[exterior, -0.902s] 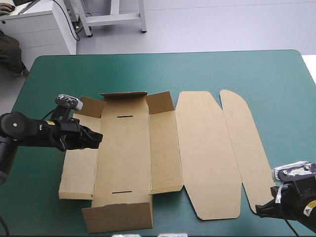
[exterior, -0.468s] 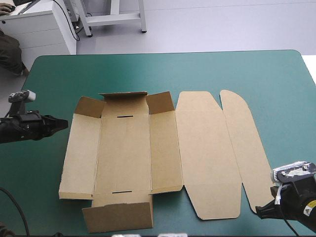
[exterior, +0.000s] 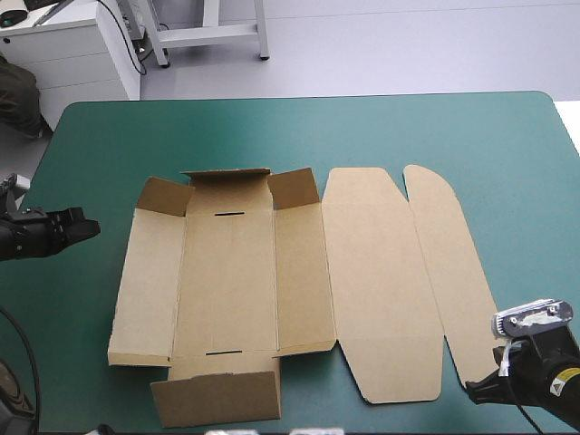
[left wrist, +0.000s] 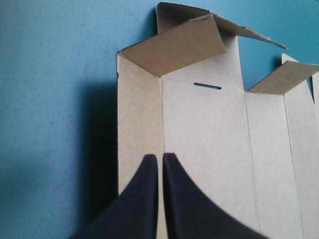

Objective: Fold the box

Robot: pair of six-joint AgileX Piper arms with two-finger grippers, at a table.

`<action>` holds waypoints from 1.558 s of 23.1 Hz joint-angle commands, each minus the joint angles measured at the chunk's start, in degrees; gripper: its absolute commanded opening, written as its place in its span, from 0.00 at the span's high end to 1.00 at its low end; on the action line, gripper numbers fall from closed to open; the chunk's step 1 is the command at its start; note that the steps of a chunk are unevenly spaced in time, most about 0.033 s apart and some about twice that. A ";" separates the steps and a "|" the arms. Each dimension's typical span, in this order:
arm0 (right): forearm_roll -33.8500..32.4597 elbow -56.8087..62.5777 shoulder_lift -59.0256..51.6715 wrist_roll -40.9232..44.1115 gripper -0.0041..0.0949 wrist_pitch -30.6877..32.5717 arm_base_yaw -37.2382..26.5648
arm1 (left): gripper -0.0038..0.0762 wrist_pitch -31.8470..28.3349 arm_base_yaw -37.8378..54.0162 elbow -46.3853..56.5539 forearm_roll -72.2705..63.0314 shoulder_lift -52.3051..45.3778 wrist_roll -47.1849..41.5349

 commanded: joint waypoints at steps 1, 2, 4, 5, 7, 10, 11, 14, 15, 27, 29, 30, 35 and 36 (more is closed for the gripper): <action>0.06 -0.25 0.46 -0.55 0.98 -3.20 -0.38 | 0.91 4.69 0.12 -1.70 -2.31 0.18 -0.59; 0.06 -0.25 0.46 -0.55 0.98 -3.42 -0.38 | 0.88 4.69 0.12 -1.58 -1.94 0.33 -0.84; 0.06 -0.25 0.46 -0.55 0.98 -4.38 -0.38 | 0.75 4.69 0.12 -1.58 -1.94 0.35 -0.96; 0.06 -0.25 0.46 -0.55 0.98 -4.48 -0.38 | 0.62 4.69 0.12 -1.58 -1.66 0.35 -0.96; 0.06 -0.25 0.46 -0.55 0.98 -4.48 -0.38 | 0.35 4.69 0.12 -1.21 -0.69 0.35 -2.04; 0.38 -0.25 0.46 -0.55 0.98 -4.25 -0.38 | 0.03 3.20 0.12 3.56 0.62 0.35 -3.96; 0.38 -0.25 0.46 -0.55 0.98 -4.25 -0.38 | 0.04 3.09 0.12 6.51 0.62 0.35 -2.87; 0.47 -0.25 0.46 -0.55 0.98 -4.92 -0.38 | 0.05 1.02 0.12 16.02 0.53 0.35 0.33; 0.34 -0.25 0.46 -0.55 0.98 -4.92 -0.38 | 0.05 1.05 0.12 17.31 0.53 0.35 0.48; 0.34 -0.25 0.46 -0.55 0.98 -4.81 -0.38 | 0.05 4.29 -1.69 24.31 -1.73 0.35 3.53; 0.34 -0.25 0.46 -0.55 0.98 -4.81 -0.38 | 0.05 4.71 -3.77 24.31 -1.35 0.35 4.51; 0.34 -0.25 0.46 -0.55 0.98 -4.74 -0.38 | 0.05 4.71 -4.60 24.31 -0.85 0.35 4.51; 0.34 -0.25 0.46 -0.55 0.98 -4.74 -0.38 | 0.13 3.67 -6.20 24.31 0.16 0.35 4.51; 0.34 -0.25 0.46 -0.55 0.98 -4.56 -0.38 | 0.19 3.43 -6.20 24.20 0.16 0.35 4.51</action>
